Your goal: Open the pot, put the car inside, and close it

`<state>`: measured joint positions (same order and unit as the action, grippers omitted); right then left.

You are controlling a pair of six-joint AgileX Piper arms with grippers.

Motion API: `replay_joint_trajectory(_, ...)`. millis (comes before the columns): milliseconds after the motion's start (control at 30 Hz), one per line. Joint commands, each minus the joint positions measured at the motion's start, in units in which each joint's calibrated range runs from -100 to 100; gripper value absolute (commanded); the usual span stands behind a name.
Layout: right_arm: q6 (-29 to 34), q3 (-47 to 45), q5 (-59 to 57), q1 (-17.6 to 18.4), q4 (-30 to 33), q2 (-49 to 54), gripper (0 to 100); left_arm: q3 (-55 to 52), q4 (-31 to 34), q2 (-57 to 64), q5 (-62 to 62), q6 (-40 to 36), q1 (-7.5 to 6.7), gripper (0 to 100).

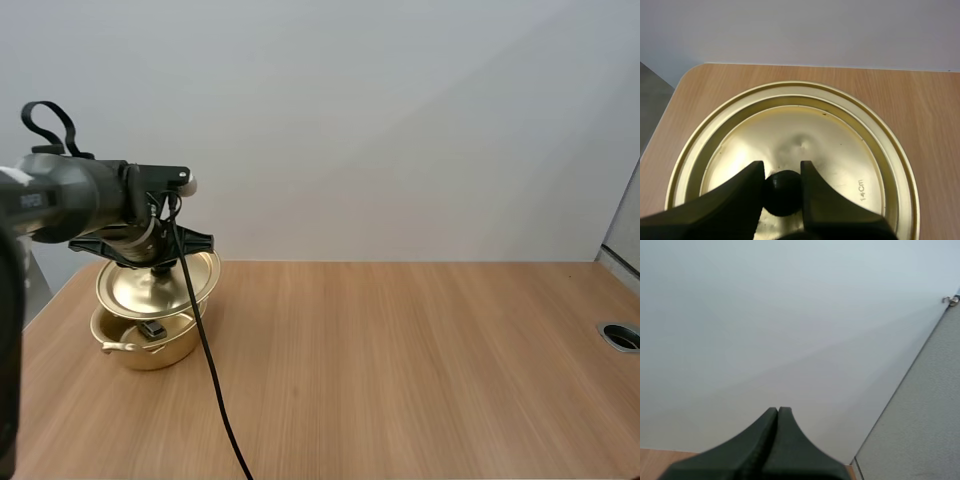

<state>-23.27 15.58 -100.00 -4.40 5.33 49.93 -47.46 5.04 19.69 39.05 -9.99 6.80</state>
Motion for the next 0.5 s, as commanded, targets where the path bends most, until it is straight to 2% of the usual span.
replay_joint_trajectory(0,0.2,0.0,0.0,-0.1,1.3,1.1,0,0.1,0.0,-2.2,-1.1,-0.4,0.08,0)
replay_joint_trajectory(267,0.9,0.0,0.0,-0.1,1.3,3.8,0,4.4,0.0,-6.5,3.9,-0.7,0.11,0)
replay_joint_trajectory(333,0.9,0.0,0.0,-0.1,1.3,4.3,0,5.5,0.0,-7.1,5.3,-0.7,0.60,0)
replay_joint_trajectory(467,0.9,0.0,0.0,-0.1,1.3,4.7,0,5.7,0.0,-7.1,4.6,-0.7,2.63,0)
